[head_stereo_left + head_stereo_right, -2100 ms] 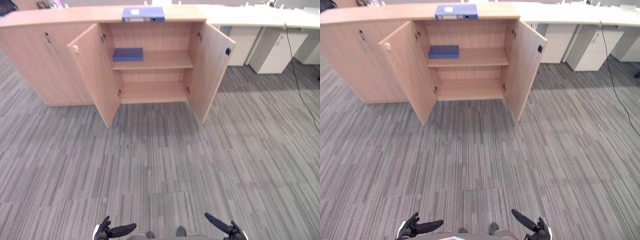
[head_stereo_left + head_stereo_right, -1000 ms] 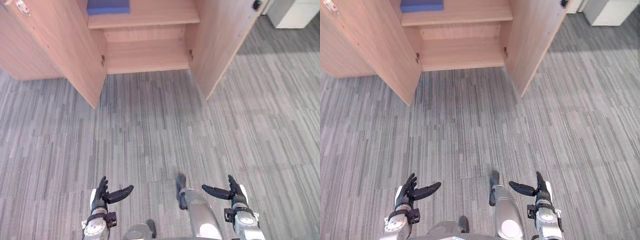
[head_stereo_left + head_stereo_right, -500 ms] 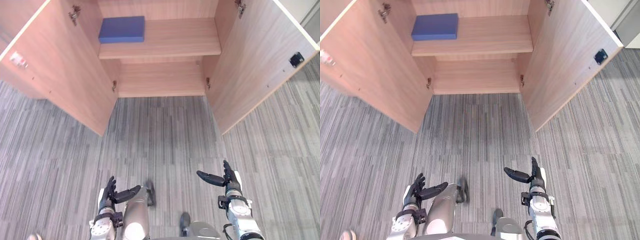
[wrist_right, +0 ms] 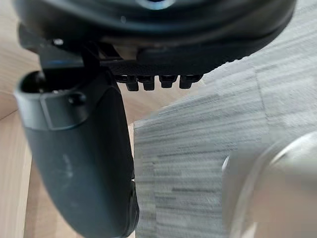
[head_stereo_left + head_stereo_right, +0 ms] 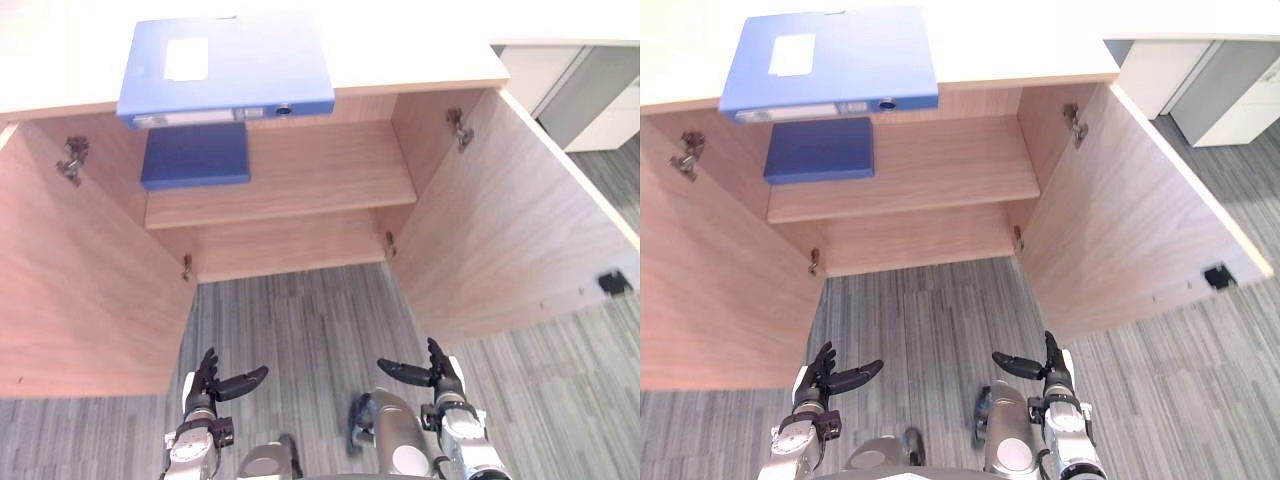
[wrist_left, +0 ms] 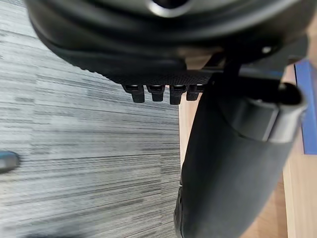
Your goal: Walk over to the cabinet, pick up the folder, carry it to the office cabinet, place the folder inside the office cabinet, then close the office cabinet door
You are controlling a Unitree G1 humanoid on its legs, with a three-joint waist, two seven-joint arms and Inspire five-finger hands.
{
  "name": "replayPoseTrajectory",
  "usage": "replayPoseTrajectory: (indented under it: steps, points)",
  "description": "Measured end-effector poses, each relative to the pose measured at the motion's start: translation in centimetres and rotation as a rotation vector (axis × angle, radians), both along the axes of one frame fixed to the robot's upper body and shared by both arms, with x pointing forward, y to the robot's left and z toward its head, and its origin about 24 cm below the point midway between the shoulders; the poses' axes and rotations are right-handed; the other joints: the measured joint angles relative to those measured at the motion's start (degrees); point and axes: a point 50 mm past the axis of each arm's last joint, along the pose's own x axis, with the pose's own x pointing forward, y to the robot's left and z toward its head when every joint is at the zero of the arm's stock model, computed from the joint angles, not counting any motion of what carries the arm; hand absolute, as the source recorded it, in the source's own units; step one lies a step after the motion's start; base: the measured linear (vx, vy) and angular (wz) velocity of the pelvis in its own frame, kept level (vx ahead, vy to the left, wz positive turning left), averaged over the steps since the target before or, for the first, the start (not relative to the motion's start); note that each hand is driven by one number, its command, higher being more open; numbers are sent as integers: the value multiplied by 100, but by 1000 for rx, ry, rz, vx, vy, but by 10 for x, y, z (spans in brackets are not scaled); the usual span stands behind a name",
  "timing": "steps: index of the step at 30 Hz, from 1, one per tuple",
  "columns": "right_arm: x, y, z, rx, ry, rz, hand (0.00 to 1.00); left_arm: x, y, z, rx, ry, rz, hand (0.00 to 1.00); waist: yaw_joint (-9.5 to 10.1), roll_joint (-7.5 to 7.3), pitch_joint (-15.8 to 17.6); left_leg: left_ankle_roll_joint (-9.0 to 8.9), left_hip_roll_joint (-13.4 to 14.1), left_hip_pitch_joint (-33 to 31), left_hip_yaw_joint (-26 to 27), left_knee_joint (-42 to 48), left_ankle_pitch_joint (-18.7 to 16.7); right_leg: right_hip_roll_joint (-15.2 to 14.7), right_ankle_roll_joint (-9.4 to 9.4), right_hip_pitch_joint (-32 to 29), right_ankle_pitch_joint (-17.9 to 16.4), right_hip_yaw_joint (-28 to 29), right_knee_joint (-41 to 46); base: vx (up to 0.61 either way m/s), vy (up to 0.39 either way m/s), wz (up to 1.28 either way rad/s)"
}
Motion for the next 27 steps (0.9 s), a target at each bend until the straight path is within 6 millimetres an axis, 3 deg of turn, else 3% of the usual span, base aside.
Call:
replayPoseTrajectory:
  steps: [1, 2, 4, 6, 7, 10, 11, 12, 14, 16, 20, 24, 27]
  points:
    - [2, -7, 0, -16, 15, -8, 100, 0, -6, -3, -21, 17, -3, 100, 10, 219, -67, -94, 214, -114, -100, 238, 25, 122, -22, -84, -261, -1, 283, 551, -166, 28]
    - [1, -9, 1, -18, 9, -18, 100, 1, -9, -3, -23, 13, -11, 100, -13, 221, -89, -139, 224, -202, -147, 478, 55, 98, -15, -68, -484, -25, 365, 493, -155, 23]
    - [-3, -13, 2, -23, 7, -39, 100, 5, -19, -4, -49, 1, -12, 100, -35, 301, -45, -382, 688, -919, -158, 2512, 284, 129, -37, 478, -922, -262, 345, 476, -192, 52]
    - [-14, -10, 1, -12, 14, -56, 100, 2, -25, -4, -66, -6, -7, 100, 107, 275, -67, -334, 1021, -1320, 86, 3340, 44, 213, -79, 1099, -1057, -387, 48, 385, -135, 29]
    - [-12, -10, 4, -9, -16, -70, 100, 2, -29, -2, -76, -17, -6, 100, 182, 253, -94, -208, 1027, -1550, 236, 3095, -29, 213, -76, 1305, -1063, -392, -144, 382, -92, 3]
    - [-1, -12, 10, -10, -57, -86, 100, 4, -30, -1, -77, -30, -6, 100, 194, 290, -129, -131, 874, -1761, 248, 1591, 139, 209, -40, 1574, -1048, -359, -398, 257, -7, -9]
    - [0, -14, 10, -9, -61, -101, 100, 5, -29, 0, -74, -34, -6, 100, 195, 338, -156, -150, 783, -1737, 170, 767, 588, 227, 16, 1618, -1065, -319, -437, 263, 60, -16]
    - [-1, -17, 10, -10, -58, -117, 100, 6, -29, 3, -72, -47, -5, 100, 191, 447, -210, -153, 772, -1742, 125, 225, 1313, 311, 86, 1669, -1097, -298, -478, 296, 102, -17]
    - [-12, -17, 3, 0, -21, -143, 100, 10, -24, 11, -53, -86, -8, 100, 193, 356, -277, -85, 548, -1462, 125, -227, 1425, 155, 250, 1786, -1118, -241, -625, 254, 137, 8]
    - [-17, -18, 1, 0, -7, -152, 100, 13, -22, 20, -42, -132, -8, 100, 201, 358, -280, -39, 449, -1390, 147, -433, 1498, 88, 300, 1802, -1107, -237, -696, 114, 87, 10]
    - [-23, -15, -3, 13, 14, -156, 100, 18, -9, 59, 12, -314, 34, 100, 250, 366, -285, 14, 269, -1119, 152, -830, 1595, 15, 376, 1995, -1061, -238, -913, 74, 69, 3]
    - [-25, -17, -2, 4, 7, -151, 100, 19, 1, 109, 123, -539, 56, 100, 322, 475, -435, 35, 222, -992, 89, -990, 1621, 25, 386, 2115, -1055, -248, -993, 22, 10, 6]
    - [-25, -20, -2, -4, 6, -139, 100, 18, 3, 133, 222, -633, 33, 100, 329, 562, -506, 41, 192, -920, 9, -1098, 1677, 22, 395, 2170, -1049, -293, -993, -23, -3, 12]
